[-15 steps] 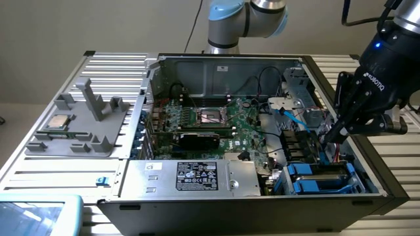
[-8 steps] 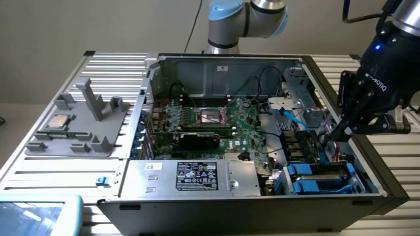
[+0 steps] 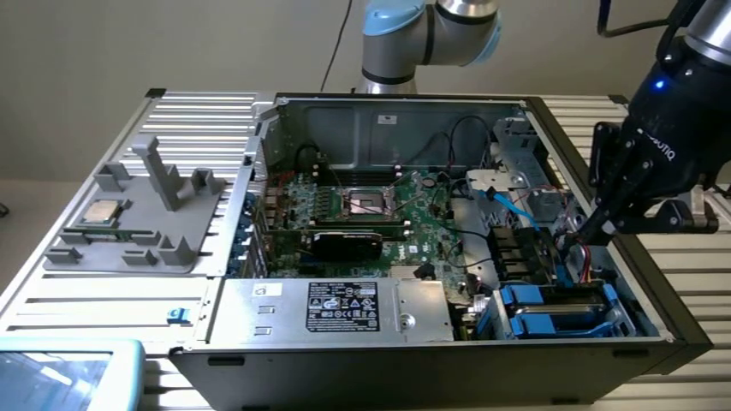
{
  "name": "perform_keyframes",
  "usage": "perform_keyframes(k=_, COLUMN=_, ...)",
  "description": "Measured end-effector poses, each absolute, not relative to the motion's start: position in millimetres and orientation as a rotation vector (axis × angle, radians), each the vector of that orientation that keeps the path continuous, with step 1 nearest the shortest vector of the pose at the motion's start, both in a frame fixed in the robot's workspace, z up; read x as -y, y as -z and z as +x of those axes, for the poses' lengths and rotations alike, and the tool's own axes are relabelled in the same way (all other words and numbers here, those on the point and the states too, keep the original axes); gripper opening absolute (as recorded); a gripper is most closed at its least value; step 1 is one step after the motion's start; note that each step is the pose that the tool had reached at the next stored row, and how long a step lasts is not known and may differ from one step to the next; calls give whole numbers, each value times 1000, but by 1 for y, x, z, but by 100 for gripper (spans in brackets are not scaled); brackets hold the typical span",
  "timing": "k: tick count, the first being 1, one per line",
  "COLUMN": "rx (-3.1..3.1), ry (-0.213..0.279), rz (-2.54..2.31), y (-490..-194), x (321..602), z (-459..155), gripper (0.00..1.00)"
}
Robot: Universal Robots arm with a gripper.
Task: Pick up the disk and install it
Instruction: 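Insert the second disk wire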
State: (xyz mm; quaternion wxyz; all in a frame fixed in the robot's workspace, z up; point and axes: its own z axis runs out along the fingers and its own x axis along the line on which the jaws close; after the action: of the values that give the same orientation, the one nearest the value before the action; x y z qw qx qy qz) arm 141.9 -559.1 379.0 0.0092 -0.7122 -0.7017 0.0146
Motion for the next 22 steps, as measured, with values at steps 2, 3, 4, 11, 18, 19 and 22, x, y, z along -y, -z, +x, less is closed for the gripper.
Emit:
perform_keyframes(k=2, rx=2232, ry=-46, rz=-2185, y=-379, x=559, z=142, gripper=11)
perform_keyframes(k=3, rx=2253, ry=-46, rz=-2163, y=-379, x=559, z=142, gripper=11)
perform_keyframes(k=4, rx=2265, ry=-46, rz=-2151, y=-379, x=559, z=142, gripper=11)
perform_keyframes(k=11, rx=2290, ry=-45, rz=-2124, y=-379, x=560, z=141, gripper=11)
perform_keyframes(k=18, rx=2404, ry=-46, rz=-1996, y=-379, x=560, z=141, gripper=11)
perform_keyframes(k=19, rx=2423, ry=-47, rz=-1974, y=-379, x=560, z=141, gripper=11)
perform_keyframes(k=22, rx=2475, ry=-47, rz=-1909, y=-379, x=560, z=141, gripper=11)
